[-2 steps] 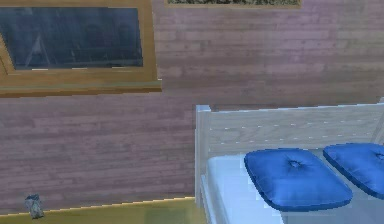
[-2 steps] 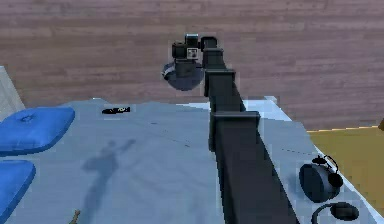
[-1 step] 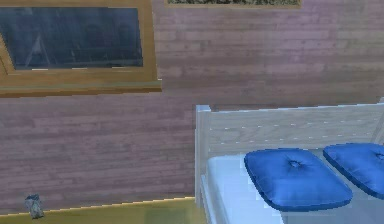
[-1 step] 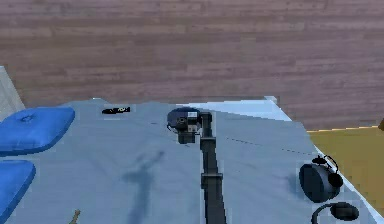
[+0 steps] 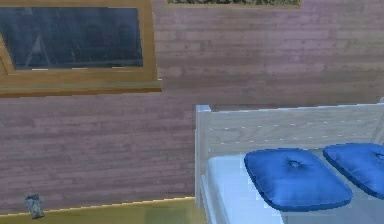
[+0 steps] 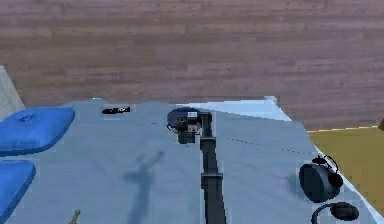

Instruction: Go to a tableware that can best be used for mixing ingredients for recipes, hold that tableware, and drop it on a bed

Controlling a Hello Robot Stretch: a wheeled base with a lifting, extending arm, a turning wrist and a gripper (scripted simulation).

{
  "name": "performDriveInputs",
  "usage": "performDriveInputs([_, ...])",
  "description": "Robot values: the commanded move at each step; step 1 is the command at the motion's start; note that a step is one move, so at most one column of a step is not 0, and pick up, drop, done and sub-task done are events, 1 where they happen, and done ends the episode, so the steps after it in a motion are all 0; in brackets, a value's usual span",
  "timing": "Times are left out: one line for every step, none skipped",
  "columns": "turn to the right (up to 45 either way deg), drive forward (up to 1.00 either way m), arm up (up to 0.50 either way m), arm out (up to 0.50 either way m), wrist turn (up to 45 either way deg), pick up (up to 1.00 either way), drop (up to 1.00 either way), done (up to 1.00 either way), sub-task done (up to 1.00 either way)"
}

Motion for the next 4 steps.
performDriveInputs([0.0, 0.00, 0.00, 0.00, 0.0, 0.00, 1.00, 0.00, 0.00])
performDriveInputs([0.0, 0.00, 0.10, 0.00, 0.0, 0.00, 0.00, 0.00, 0.00])
performDriveInputs([0.0, 0.00, 0.00, -0.08, 0.0, 0.00, 0.00, 0.00, 0.00])
performDriveInputs([0.0, 0.00, 0.00, 0.00, 0.0, 0.00, 0.00, 1.00, 0.00])
